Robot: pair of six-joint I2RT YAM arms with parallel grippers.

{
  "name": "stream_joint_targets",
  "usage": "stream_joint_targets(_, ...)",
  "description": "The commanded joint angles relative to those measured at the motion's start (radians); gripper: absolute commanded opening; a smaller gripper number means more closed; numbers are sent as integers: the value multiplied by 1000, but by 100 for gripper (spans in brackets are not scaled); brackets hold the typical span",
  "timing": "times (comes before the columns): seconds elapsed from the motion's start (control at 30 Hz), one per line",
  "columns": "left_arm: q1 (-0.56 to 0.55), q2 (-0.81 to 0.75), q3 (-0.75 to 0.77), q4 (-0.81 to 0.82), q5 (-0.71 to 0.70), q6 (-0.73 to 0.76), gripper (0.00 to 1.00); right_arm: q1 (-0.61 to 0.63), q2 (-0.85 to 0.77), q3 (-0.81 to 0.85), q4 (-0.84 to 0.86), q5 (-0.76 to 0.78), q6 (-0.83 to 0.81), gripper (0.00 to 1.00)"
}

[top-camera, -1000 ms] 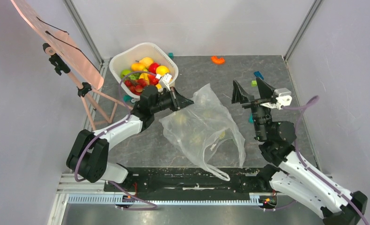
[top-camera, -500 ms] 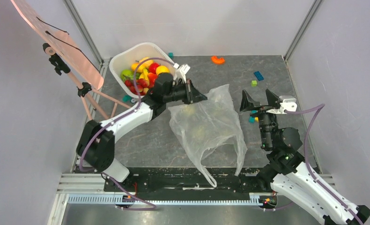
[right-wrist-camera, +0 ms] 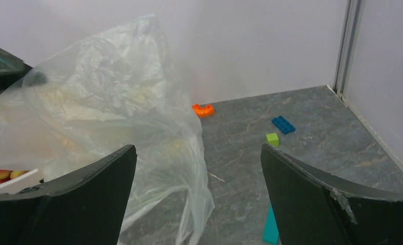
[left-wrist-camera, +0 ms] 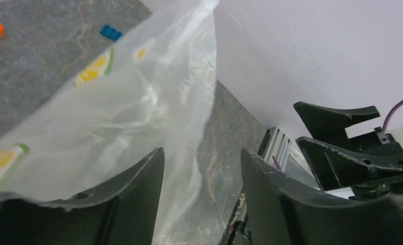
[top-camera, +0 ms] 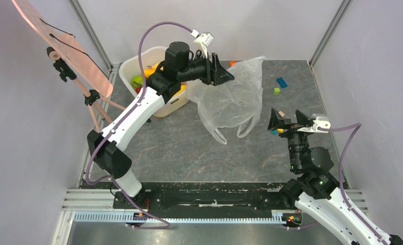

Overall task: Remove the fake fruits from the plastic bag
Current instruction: Place the plastic bag at the center of the board.

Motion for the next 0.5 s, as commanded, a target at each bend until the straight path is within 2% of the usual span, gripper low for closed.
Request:
stream_joint_targets(0.0, 0, -35, -81, -134, -4, 84, 80, 2, -23, -39, -58, 18, 38, 94)
stream_joint_targets(0.07, 0, -58, -142, -133, -21, 95, 99, 2, -21, -40, -80, 18, 44, 94)
stream_joint_targets(0.27, 0, -166, -227, -217, -188, 152, 100, 1, -35, -51, -123, 18, 77, 95)
stream_joint_targets(0.47, 0, -376, -430, -232, -429, 129, 100, 1, -63, -68, -188, 14, 109, 98)
